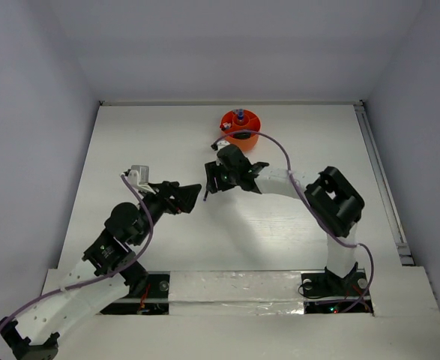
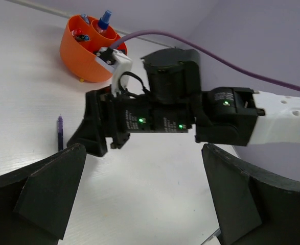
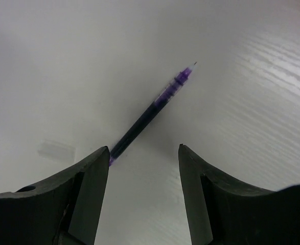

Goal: Sort the stationery into containers
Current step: Pick up the pen from the center of the board.

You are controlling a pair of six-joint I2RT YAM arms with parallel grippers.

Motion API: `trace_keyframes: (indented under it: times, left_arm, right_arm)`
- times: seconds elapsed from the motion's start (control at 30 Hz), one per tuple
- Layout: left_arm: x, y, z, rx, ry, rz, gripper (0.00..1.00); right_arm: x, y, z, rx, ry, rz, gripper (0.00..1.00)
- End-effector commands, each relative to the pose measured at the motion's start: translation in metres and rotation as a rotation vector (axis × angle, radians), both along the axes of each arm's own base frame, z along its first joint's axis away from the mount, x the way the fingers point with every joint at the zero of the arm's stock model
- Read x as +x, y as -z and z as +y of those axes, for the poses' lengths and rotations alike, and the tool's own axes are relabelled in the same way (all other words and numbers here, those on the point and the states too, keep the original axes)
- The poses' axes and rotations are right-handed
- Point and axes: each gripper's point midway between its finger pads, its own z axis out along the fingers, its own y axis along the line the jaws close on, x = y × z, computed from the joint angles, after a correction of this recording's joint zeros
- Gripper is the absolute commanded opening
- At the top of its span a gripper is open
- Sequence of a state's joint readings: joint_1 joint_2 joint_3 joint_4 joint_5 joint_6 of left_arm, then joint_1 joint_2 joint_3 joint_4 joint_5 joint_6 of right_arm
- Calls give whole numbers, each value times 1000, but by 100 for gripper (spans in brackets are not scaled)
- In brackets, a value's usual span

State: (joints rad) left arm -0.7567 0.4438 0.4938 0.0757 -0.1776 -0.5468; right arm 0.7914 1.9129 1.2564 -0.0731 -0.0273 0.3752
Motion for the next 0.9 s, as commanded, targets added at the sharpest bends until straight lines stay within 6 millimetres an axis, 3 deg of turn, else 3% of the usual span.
trace_keyframes:
  times: [0.0,0.07,0.27,0.4,0.57,0.77,0.8,0.87]
  left_arm:
    - [-2,-5,5,-35,-16,-7,96]
    - [-3,-3,6,-38,-19,-4,95]
    - [-4,3,7,-37,-16,10,94]
    - [-5,12,5,-43,-10,30,94]
    - [-7,21,5,-49,-4,48,93]
    - [-6,27,3,-30,-2,54,93]
    - [-6,28,1,-25,6,58,93]
    - [-6,30,-1,-20,15,63,93]
  right_arm:
    - [22,-8,4,-49,82,-15,62]
    - [23,7,8,-79,86,4,62]
    - [35,26,15,-147,109,18,60]
    - [40,41,7,-211,139,15,45]
    - [44,53,-15,-326,188,2,34]
    - [40,66,-33,-399,215,1,10]
    - [39,70,-34,-405,214,8,0]
    - [39,70,-32,-398,211,10,0]
